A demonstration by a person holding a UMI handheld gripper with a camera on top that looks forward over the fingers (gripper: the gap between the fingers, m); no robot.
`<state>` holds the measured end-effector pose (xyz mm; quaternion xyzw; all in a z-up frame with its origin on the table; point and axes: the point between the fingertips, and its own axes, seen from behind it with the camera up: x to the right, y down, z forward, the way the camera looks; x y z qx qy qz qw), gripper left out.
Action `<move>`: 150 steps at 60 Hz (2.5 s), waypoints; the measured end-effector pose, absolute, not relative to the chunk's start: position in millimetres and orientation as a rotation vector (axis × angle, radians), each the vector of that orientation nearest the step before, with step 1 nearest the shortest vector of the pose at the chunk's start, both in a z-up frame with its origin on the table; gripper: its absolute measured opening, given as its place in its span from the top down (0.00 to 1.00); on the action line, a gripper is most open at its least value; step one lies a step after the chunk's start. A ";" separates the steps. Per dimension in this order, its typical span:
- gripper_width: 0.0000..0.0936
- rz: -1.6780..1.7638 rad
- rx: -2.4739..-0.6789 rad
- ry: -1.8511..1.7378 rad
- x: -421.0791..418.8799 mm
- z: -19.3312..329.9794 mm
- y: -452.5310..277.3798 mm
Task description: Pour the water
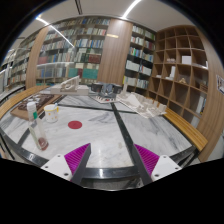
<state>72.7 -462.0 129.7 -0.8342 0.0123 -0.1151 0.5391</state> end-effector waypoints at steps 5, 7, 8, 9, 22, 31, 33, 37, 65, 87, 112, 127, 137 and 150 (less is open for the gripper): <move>0.09 -0.269 -2.014 0.030 25.1 132.0 -475.1; 0.09 -0.260 -2.028 0.019 13.4 125.4 -479.5; 0.09 -0.255 -2.036 0.011 6.9 121.6 -482.0; 0.09 -0.248 -2.045 0.002 0.1 117.7 -484.6; 0.09 -0.105 -2.064 -0.139 -112.4 80.9 -490.0; 0.08 -0.020 -2.024 -0.205 -193.4 78.9 -463.3; 0.08 -0.009 -2.008 -0.210 -207.3 80.0 -454.4; 0.08 -0.008 -1.980 -0.193 -227.1 83.8 -433.7; 0.46 0.010 -1.888 -0.036 -257.3 76.1 -333.9; 0.55 -0.055 -1.827 -0.013 -202.2 112.2 -320.6; 0.55 -0.903 -1.548 -0.370 -28.4 249.6 -166.0; 0.55 -1.423 -0.998 -1.046 -132.6 300.3 -92.5; 0.55 -1.601 -0.687 -1.383 -196.2 257.3 -76.8; 0.55 -1.676 -0.481 -1.580 -227.6 212.3 -76.3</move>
